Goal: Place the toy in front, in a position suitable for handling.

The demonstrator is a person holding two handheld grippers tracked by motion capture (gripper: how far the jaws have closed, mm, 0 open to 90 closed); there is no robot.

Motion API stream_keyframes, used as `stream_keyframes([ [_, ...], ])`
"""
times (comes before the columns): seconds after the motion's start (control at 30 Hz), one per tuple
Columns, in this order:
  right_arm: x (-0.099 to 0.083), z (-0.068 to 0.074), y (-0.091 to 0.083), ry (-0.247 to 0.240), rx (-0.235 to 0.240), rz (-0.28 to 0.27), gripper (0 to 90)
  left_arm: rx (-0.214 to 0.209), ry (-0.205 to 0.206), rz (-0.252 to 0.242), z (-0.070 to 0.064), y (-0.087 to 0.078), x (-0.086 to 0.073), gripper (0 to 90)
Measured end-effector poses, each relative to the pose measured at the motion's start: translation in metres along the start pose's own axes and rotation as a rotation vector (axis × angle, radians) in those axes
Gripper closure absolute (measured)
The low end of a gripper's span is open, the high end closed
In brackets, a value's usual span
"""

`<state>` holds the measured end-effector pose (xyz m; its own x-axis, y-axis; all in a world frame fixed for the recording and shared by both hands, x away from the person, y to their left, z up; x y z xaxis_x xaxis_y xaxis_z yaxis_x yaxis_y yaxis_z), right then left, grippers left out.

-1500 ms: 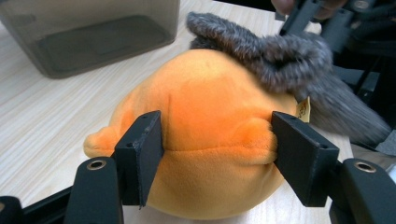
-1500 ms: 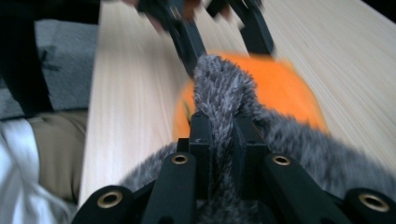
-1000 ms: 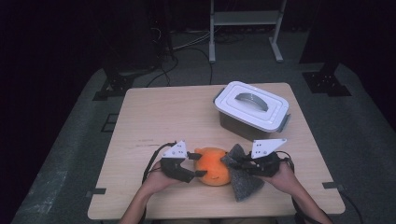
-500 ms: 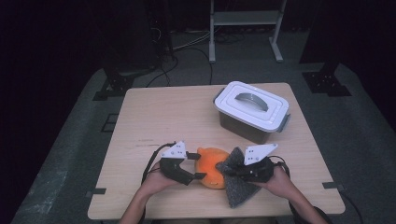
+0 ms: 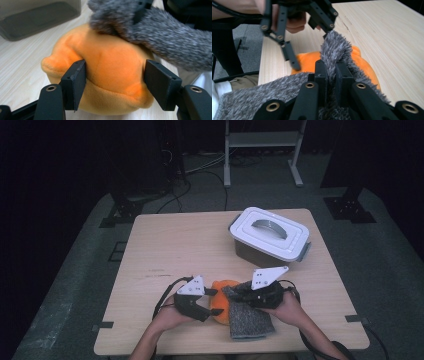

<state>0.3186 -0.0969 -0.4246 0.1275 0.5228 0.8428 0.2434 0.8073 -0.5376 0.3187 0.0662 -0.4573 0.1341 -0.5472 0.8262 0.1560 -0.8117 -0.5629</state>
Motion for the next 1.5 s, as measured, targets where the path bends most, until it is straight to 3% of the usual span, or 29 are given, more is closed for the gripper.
stream_keyframes([
  [0.17,-0.015,0.0,-0.008,0.008,0.0,0.022,81.1,-0.009,0.024,-0.001,-0.005,0.0,0.001,35.8],
  [0.23,-0.023,-0.006,-0.023,0.061,-0.012,0.011,81.1,-0.015,0.029,-0.003,-0.008,0.001,0.003,35.8],
  [0.33,-0.018,-0.007,-0.031,0.082,-0.014,-0.03,81.1,-0.028,0.039,-0.013,-0.01,0.001,0.004,35.4],
  [0.4,-0.007,-0.007,-0.034,0.068,-0.016,-0.063,81.1,-0.031,0.041,-0.015,-0.01,0.001,0.004,35.1],
  [0.53,0.0,-0.013,-0.021,0.056,-0.017,-0.035,81.0,-0.039,0.041,-0.016,-0.01,0.001,0.004,34.5],
  [0.57,-0.008,-0.013,-0.008,0.057,0.001,0.01,81.0,-0.045,0.041,-0.019,-0.01,-0.001,0.004,33.1],
  [0.6,-0.008,-0.013,-0.008,0.057,0.001,0.01,81.0,-0.051,0.041,-0.022,-0.009,-0.002,0.004,33.1],
  [0.73,-0.017,-0.003,0.0,0.049,0.053,0.018,80.9,-0.066,0.017,-0.08,-0.007,-0.01,0.008,29.2],
  [0.77,-0.016,0.002,-0.001,0.015,0.055,0.029,80.6,-0.058,0.019,-0.098,-0.007,-0.011,0.011,28.6],
  [0.9,-0.016,0.005,-0.003,-0.005,0.05,0.027,78.8,-0.02,0.036,-0.107,-0.005,-0.011,0.013,28.0],
  [0.97,-0.016,0.006,-0.004,-0.004,0.055,0.029,78.6,-0.001,0.027,-0.147,-0.004,-0.012,0.015,26.0],
  [1.03,-0.017,0.006,-0.005,-0.009,0.057,0.028,78.7,0.011,0.029,-0.156,-0.002,-0.014,0.016,23.0],
  [1.13,-0.017,0.007,-0.005,-0.013,0.064,0.026,78.6,0.015,0.023,-0.154,-0.001,-0.015,0.015,22.8],
  [1.27,-0.015,0.007,-0.004,-0.024,0.065,0.029,78.5,0.033,0.022,-0.089,0.001,-0.006,0.008,22.0],
  [1.33,-0.015,0.008,-0.004,-0.026,0.07,0.035,77.1,0.021,0.008,-0.07,0.0,-0.001,0.005,26.1],
  [1.37,-0.015,0.008,-0.004,-0.028,0.067,0.039,74.3,0.017,0.001,-0.066,0.0,0.0,0.004,26.1],
  [1.43,-0.011,0.008,-0.011,-0.017,0.047,0.012,58.1,0.019,0.003,-0.057,0.0,-0.001,0.004,29.5],
  [1.5,-0.01,0.009,-0.018,0.003,0.03,-0.006,54.1,0.017,0.005,-0.048,0.0,-0.002,0.002,30.2],
])
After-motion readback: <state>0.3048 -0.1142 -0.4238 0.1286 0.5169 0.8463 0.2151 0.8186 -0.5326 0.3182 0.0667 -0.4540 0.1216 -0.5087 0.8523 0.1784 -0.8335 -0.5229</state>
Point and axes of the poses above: each handheld gripper's, and its own axes: y roughly forward along the jaws, x roughly out of its top, z roughly to its left, the point moved 6 cm from there along y, roughly forward along the jaws, and after that the axes turned 1 degree about -x, right-handed, at the moved point
